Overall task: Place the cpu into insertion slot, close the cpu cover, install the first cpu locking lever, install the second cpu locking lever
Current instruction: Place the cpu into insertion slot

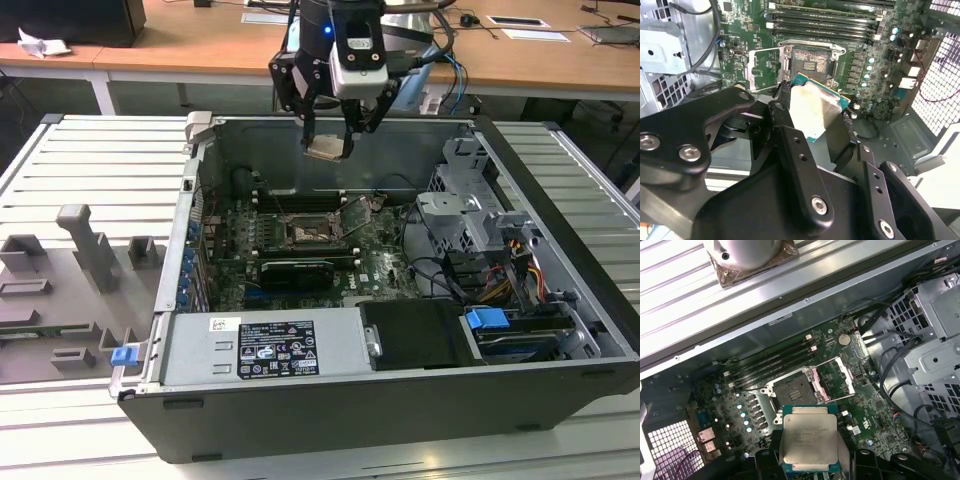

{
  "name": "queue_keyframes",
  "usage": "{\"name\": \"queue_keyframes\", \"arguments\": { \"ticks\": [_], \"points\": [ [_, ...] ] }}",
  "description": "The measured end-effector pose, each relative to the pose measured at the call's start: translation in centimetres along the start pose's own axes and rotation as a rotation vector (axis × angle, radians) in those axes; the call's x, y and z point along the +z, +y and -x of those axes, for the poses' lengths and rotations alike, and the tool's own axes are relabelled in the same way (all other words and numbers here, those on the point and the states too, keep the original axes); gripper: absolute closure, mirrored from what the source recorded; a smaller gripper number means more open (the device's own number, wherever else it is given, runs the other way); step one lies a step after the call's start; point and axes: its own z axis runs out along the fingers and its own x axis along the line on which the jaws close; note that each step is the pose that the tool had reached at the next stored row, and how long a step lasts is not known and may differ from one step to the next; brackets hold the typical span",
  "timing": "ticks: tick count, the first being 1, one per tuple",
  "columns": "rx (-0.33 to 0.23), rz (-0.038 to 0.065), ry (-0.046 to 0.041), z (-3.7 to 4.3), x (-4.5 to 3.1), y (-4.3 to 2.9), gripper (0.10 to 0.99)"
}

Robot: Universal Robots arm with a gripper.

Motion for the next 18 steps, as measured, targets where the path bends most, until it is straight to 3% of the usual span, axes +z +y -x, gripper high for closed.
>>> {"name": "queue_keyframes", "arguments": {
  "ticks": [18],
  "points": [
    [0.151,0.003,-0.0134,0.00,0.02,0.00,0.561]
  ]
}}
